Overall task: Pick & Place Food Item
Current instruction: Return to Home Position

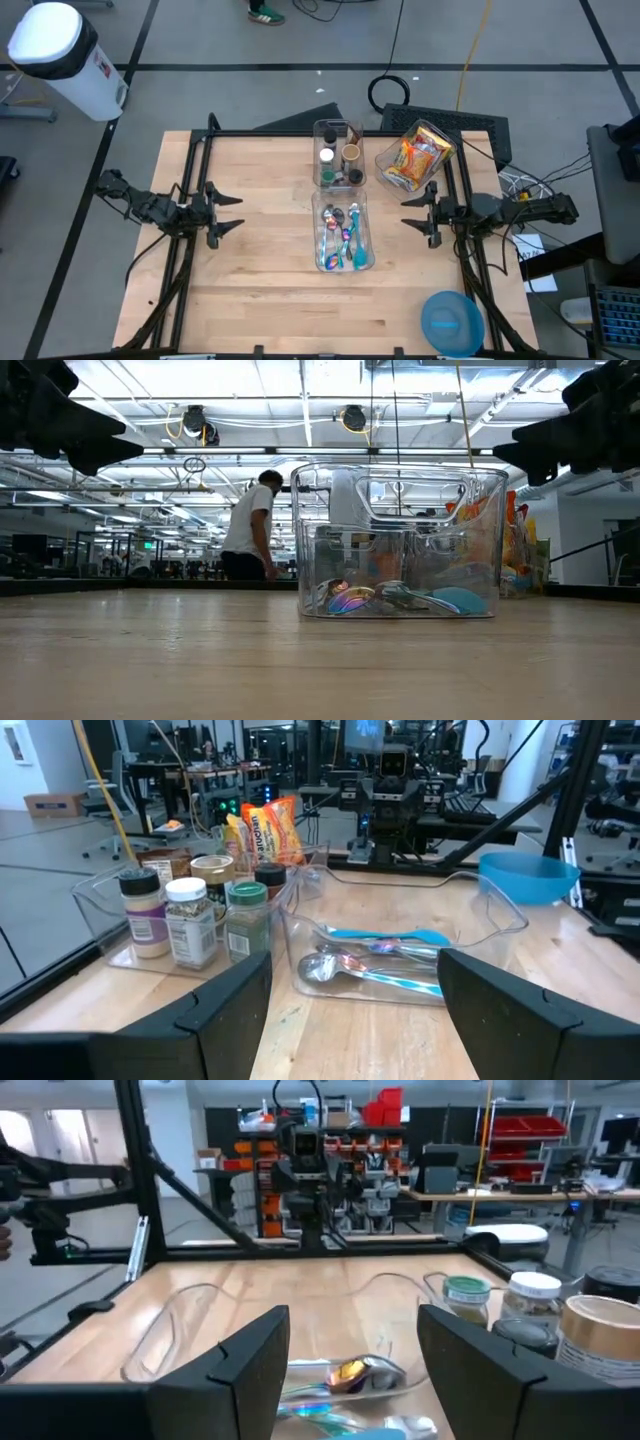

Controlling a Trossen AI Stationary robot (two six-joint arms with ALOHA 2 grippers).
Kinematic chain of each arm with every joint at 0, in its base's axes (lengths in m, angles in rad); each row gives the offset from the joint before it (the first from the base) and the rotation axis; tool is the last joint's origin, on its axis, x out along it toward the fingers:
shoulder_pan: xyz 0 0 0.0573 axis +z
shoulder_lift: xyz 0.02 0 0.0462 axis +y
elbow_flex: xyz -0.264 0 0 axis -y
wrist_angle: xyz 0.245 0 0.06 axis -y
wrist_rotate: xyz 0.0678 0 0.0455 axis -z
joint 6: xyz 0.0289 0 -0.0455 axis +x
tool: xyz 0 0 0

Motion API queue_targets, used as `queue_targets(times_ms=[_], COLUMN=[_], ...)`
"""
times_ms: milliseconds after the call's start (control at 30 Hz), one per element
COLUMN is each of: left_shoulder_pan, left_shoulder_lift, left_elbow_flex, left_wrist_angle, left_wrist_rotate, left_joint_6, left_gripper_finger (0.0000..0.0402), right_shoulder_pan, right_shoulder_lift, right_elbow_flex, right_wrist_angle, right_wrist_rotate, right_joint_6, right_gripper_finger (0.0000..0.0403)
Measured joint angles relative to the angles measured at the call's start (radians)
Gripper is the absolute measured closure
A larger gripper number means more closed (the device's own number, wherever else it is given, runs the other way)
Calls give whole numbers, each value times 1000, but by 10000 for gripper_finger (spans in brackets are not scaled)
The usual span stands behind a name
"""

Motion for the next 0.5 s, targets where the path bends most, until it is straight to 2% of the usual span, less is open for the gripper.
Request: queue_targets(times_ms=[367,500], left_shoulder_pan=[0,0], left_shoulder_lift=[1,1], left_elbow_flex=[0,0], left_wrist_angle=[-24,-23], left_wrist_rotate=[5,0], left_joint_6=[29,186], left_gripper_finger=[108,108], right_shoulder_pan=[0,0], right_shoulder_lift=[2,2], right_elbow_flex=[-30,-31], right_wrist_angle=[-9,-10], right_wrist_rotate=[-1,-1], right_joint_6=[24,24], right_gripper_finger=[190,190])
